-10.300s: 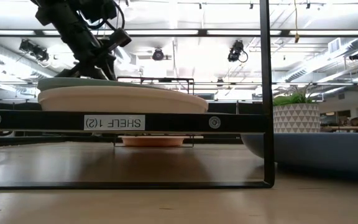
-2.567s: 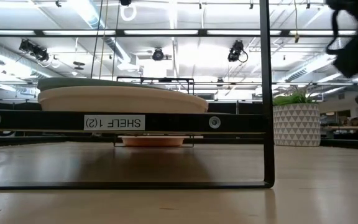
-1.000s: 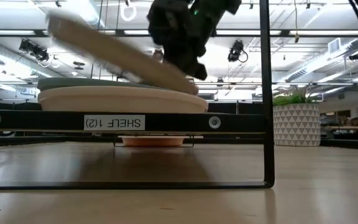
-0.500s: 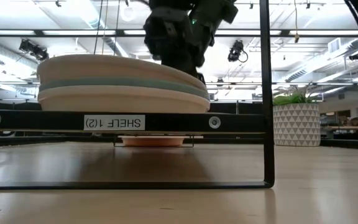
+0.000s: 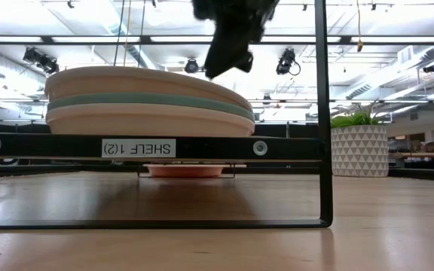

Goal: Place and stack plates onto a shelf
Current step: Stack the brown plate on top of the gray plate on the shelf

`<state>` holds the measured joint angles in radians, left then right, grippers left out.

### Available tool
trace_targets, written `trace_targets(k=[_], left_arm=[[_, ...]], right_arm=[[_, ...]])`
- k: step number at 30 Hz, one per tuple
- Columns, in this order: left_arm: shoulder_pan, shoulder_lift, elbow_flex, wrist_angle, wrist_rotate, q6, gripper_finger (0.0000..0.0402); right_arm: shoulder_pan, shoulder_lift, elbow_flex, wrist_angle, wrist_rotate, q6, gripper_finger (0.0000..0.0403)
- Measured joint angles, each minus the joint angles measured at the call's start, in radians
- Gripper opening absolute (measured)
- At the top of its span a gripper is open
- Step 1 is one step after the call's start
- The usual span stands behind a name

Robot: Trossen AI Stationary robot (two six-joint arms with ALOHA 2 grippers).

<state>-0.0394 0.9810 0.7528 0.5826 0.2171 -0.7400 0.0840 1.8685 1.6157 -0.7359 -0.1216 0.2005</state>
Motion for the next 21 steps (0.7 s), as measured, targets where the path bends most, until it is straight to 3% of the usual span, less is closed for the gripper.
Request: trace_targets(k=[3,5,12,17,21], left_arm=[[-0.029,0.0,0.0,-0.171,0.093,-0.066,0.008],[-0.049,0.001,-0.001,-0.274,0.088,-0.057,0.008],[-0.033,0.0,-0.001,-0.373,-0.137,0.017,0.008],[0.087,0.0,-0.001,-0.407,-0.286,-0.016,0.008],[0.239,0.0,-0.001,-0.487,-0.318,-0.085,0.008]], right_arm=[[0.007,-0.043,0.0,-0.074,0.026,-0.002,0.0089],[0.009,-0.075,0.0,-0.12,0.058,-0.008,0.0089],[0.005,-0.198,0.0,-0.271,0.202,-0.023,0.0089],[-0.007,-0.281,0.0,-0.296,0.301,-0.021,0.0089],[-0.016,-0.323,0.0,-0.277,0.326,-0.02,0.0089]])
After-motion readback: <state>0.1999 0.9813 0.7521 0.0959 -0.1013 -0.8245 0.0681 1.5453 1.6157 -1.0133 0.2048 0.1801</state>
